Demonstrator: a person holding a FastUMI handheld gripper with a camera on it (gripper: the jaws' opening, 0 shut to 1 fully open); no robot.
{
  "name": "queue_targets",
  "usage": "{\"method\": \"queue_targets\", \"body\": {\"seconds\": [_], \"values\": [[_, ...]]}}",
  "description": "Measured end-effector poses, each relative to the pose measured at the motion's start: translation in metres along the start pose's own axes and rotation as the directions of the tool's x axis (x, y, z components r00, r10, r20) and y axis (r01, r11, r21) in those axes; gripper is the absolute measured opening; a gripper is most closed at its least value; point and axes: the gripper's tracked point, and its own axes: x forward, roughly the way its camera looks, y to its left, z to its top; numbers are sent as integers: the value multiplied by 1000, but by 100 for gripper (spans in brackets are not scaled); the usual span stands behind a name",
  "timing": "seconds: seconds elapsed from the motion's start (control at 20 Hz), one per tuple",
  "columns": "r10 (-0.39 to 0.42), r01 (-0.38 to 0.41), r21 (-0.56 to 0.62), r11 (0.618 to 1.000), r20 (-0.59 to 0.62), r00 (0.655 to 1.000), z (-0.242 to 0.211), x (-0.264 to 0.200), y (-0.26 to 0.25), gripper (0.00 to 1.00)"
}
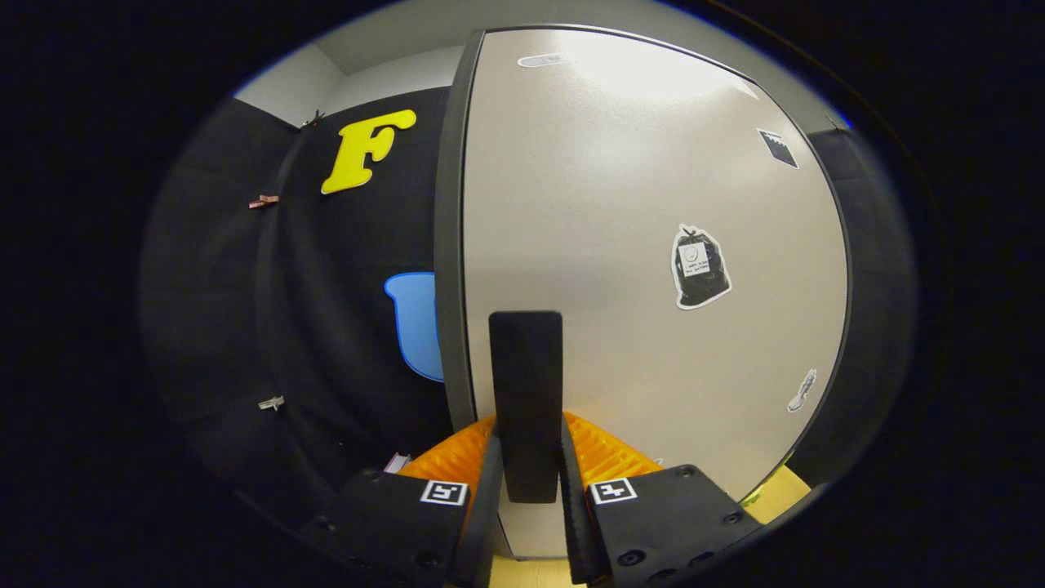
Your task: Open the shoe cabinet door, grab the shoes and put them into the shoe cabinet, then close the shoe cabinet door.
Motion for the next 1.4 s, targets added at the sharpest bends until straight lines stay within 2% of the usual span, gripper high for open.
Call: {"method": "queue_targets", "body": {"seconds": [0.05,0.1,0.2,0.4,1.15,1.2,1.4], "values": [[5,-5,-13,1000,-2,1000,-2,-5,-1,40],[3,-3,-4,1000,1,1000,-5,4,-2,33],[11,-11,24,1000,-9,1000,-3,-5,-1,28],[17,-17,10,1000,-2,1000,-1,-17,0,28],[161,-160,29,987,-20,987,-3,-121,-28,28],[176,-175,36,984,-26,984,-4,-130,-33,22],[190,-189,38,981,-28,981,-3,-152,-47,22]]}}
